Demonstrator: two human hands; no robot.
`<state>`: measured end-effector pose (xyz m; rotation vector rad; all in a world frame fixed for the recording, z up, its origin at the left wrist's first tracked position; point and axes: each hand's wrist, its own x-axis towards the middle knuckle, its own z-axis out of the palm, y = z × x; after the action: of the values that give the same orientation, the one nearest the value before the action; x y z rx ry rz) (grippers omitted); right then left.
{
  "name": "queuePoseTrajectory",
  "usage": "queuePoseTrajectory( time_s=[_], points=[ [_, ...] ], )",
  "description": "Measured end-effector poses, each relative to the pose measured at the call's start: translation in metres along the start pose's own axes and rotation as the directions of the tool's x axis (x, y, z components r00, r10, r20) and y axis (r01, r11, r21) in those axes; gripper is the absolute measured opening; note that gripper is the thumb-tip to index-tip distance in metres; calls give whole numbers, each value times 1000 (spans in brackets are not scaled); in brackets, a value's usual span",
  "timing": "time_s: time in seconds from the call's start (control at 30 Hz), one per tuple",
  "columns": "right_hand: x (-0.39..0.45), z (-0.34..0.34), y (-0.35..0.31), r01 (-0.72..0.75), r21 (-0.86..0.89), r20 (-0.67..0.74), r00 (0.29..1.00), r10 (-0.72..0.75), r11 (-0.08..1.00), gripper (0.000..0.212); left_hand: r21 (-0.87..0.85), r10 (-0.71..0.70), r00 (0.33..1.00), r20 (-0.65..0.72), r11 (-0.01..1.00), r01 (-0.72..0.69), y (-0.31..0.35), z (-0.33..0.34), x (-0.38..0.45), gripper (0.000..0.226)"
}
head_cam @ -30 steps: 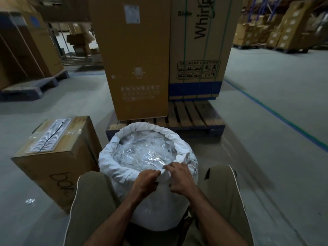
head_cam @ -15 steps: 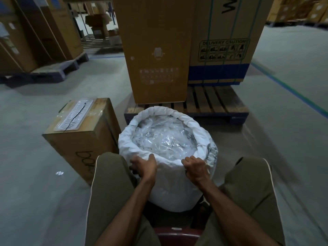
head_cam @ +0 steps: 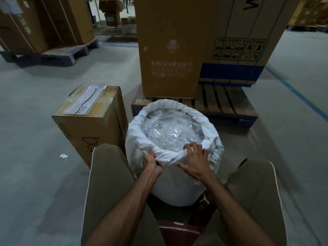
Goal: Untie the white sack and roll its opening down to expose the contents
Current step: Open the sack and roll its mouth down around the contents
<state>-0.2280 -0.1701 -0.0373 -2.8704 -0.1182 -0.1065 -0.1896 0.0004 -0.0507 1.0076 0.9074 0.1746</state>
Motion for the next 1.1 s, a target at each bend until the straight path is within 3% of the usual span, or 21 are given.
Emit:
queuePoseTrajectory(
  time_s=[0.03, 0.07, 0.1, 0.13, 0.2, 0.23, 0.33, 0.43, 0.47, 0.57, 0.63, 0.7, 0.83, 0.9, 1.0, 1.07, 1.1],
  points=[
    [5, -2, -6, 47, -6, 9, 999, -47, 999, 78, -88, 75, 997, -29, 993, -77, 0, -4, 13, 47],
    [11, -3, -13, 96, -8, 51, 994, -96, 995, 88, 42, 181, 983, -14, 983, -180, -5, 4, 18, 51],
    [17, -1, -20, 139, 1, 113, 984, -138, 990, 95, 257, 235, 948, -216, 950, -176, -6, 5, 21, 49],
    [22, 2, -27, 161, 25, 189, 968, -163, 987, 96, 315, 143, 984, -109, 944, -102, 3, -2, 5, 43],
    [30, 9, -37, 120, 84, 302, 943, -141, 989, 81, -5, -135, 977, 167, 990, 138, 15, -4, -16, 40],
    [32, 11, -40, 99, 84, 292, 949, -120, 992, 66, -53, -230, 950, 211, 968, 246, 16, -3, -15, 42],
    [32, 16, -39, 88, 73, 158, 982, -98, 993, 30, 207, -267, 923, 275, 954, 214, 20, -2, 0, 48],
    [22, 31, -34, 125, 36, 65, 990, -128, 991, 33, 450, -226, 962, 152, 883, 136, 19, -8, 9, 101],
    [18, 38, -35, 148, 6, 26, 989, -148, 989, 34, 477, -196, 975, 101, 870, 125, 20, -11, 12, 107],
    [10, 51, -42, 189, -60, -40, 981, -192, 980, 40, 460, -91, 993, 77, 887, 45, 21, -10, 25, 69],
    [15, 47, -44, 168, -26, -3, 986, -168, 986, 42, 359, -110, 992, 57, 930, 82, 24, -7, 33, 42],
    [21, 41, -40, 119, 82, 125, 984, -129, 989, 50, 311, -157, 987, 22, 940, 143, 28, -8, 34, 38],
    [34, 29, -40, 14, 295, 266, 959, -97, 955, 78, 188, -237, 967, 95, 958, 216, 28, -5, 37, 49],
    [40, 30, -46, 29, 258, 235, 968, -92, 966, 64, 172, -197, 980, 34, 967, 189, 26, -2, 40, 47],
    [40, 40, -58, 33, 331, 99, 993, -69, 943, 25, 161, -156, 986, 65, 977, 144, 23, 0, 49, 34],
    [37, 50, -66, 39, 312, 26, 998, -50, 949, 24, 285, -155, 984, 93, 951, 123, 27, 3, 48, 26],
    [36, 56, -68, 76, 267, -22, 997, -73, 961, 27, 368, -126, 988, 84, 926, 87, 27, 4, 49, 37]
  ],
)
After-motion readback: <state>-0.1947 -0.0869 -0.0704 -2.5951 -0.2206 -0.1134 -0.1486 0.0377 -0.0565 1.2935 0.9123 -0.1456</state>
